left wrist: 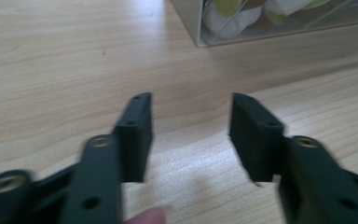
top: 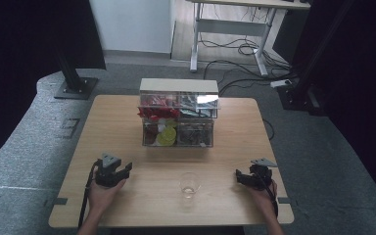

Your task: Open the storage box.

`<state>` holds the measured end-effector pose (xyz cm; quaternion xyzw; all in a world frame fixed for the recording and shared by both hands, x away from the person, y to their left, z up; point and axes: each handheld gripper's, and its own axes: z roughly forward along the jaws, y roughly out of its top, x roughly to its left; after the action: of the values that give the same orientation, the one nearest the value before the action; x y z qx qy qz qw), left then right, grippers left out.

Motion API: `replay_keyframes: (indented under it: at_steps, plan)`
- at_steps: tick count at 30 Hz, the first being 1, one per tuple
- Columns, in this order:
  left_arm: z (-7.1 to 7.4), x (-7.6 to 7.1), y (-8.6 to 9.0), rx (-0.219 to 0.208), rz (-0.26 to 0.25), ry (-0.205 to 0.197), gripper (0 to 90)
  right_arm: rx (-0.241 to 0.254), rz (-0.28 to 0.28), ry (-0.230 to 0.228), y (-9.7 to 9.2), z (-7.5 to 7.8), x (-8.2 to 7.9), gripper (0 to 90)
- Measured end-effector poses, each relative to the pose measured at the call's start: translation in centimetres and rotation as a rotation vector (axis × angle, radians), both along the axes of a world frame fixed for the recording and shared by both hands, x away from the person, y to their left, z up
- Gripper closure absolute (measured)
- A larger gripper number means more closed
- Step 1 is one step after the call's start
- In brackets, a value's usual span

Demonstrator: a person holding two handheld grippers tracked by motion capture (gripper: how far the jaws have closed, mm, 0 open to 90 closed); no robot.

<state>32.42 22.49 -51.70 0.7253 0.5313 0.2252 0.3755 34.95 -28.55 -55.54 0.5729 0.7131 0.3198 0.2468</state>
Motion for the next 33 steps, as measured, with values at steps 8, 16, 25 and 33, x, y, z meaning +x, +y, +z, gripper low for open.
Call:
replay_keyframes:
  at_steps: [8,16,25,33]
  plan:
    - [0.9,-0.1,0.3,-0.044,-0.097,0.018,82.4,0.0,-0.005,-0.001,-0.1,0.0,-0.1,13.4]
    - [1.2,0.3,-0.7,-0.046,-0.147,0.026,90.0,-0.002,-0.009,-0.001,-0.1,0.0,-0.1,13.5]
    - [1.2,1.0,-2.3,-0.067,-0.157,0.033,90.0,0.002,-0.021,0.0,0.0,0.0,-0.2,13.9]
    - [1.3,1.9,-3.9,-0.068,-0.173,0.045,90.0,0.0,-0.016,-0.002,0.0,0.0,-0.3,14.4]
